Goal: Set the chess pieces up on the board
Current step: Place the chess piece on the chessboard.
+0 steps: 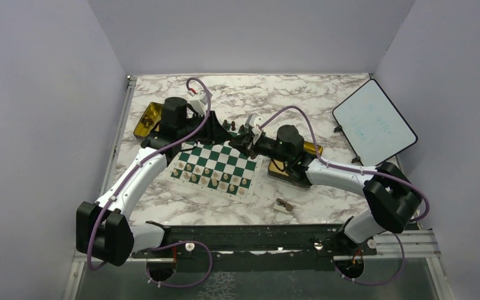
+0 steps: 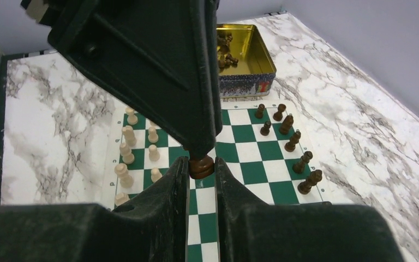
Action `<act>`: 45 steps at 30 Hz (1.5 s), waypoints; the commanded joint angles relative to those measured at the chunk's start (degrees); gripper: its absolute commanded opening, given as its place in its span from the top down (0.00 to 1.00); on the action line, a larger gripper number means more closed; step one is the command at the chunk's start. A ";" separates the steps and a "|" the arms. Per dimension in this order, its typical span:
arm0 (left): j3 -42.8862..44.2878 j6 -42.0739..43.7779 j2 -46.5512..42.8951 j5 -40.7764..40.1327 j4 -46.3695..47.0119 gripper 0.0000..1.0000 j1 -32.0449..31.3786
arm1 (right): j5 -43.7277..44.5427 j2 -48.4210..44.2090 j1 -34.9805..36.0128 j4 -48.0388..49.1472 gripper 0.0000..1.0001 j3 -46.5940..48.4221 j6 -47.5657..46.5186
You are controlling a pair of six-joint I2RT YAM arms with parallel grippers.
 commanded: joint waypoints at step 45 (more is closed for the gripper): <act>-0.65 -2.99 0.29 2.04 4.61 0.85 0.02 | 4.42 1.50 0.45 3.00 0.99 1.09 5.28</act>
